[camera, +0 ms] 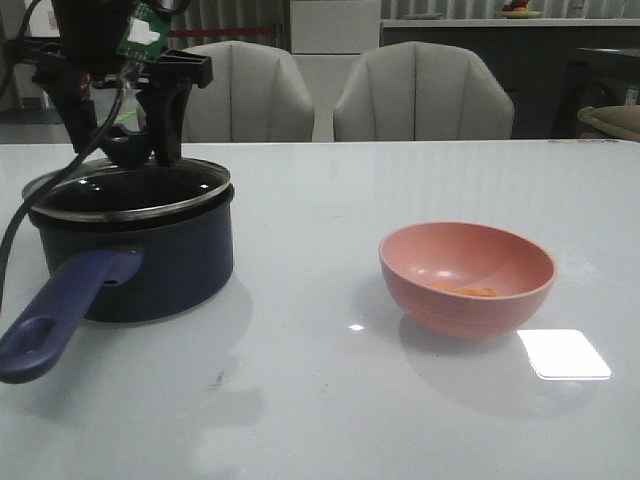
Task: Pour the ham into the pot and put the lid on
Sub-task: 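Lift the glass lid off the saucepan and set it beside the pot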
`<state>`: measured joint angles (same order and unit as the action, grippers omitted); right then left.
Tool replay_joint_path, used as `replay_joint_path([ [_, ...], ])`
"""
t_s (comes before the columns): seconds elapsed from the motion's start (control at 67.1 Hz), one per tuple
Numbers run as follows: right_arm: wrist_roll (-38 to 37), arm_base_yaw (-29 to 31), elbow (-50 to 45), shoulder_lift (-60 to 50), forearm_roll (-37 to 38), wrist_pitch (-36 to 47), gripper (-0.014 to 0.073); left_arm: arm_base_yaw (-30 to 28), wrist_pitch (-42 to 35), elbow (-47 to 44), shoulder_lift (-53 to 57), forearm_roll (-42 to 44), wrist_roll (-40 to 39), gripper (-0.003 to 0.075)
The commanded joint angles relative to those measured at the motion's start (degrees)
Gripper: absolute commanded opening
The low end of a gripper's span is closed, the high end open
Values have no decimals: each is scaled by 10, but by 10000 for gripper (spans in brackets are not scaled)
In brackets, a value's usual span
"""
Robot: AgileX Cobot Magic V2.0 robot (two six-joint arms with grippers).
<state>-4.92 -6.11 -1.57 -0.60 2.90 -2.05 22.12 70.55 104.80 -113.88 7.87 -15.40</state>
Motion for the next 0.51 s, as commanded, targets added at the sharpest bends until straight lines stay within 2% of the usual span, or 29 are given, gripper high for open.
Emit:
replay_joint_path([
  [0.0, 5, -1, 3, -11, 5, 50, 162, 4, -7, 25, 63, 34, -3, 288],
  [0.209, 5, -2, 3, -11, 5, 50, 162, -8, -12, 23, 124, 50, 19, 288],
  [0.492, 5, -1, 3, -11, 5, 50, 162, -93, -47, -40, 201, 40, 57, 288],
])
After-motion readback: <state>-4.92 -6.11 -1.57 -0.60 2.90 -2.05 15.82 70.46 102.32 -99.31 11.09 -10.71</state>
